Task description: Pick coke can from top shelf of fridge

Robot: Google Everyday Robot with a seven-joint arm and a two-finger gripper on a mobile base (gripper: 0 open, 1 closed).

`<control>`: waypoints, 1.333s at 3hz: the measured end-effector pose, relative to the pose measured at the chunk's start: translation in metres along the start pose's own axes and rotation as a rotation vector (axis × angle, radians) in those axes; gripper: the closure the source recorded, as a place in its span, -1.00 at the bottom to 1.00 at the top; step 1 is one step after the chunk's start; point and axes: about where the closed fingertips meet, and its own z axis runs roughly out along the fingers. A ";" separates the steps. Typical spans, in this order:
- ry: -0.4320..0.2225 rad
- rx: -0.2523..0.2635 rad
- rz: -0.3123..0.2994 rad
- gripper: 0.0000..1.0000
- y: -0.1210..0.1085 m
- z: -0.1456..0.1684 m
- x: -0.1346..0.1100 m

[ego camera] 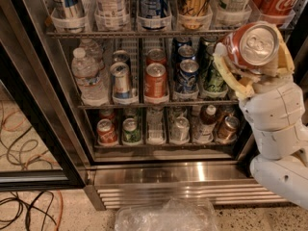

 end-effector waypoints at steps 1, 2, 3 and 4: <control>0.001 -0.010 0.017 1.00 0.002 0.005 0.001; -0.052 -0.069 0.129 1.00 0.017 0.013 0.001; -0.126 -0.162 0.363 1.00 0.052 0.019 -0.007; -0.107 -0.178 0.445 1.00 0.055 0.022 -0.006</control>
Offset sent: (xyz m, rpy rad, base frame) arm -0.0082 0.0410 0.0008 0.0168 0.0081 0.4348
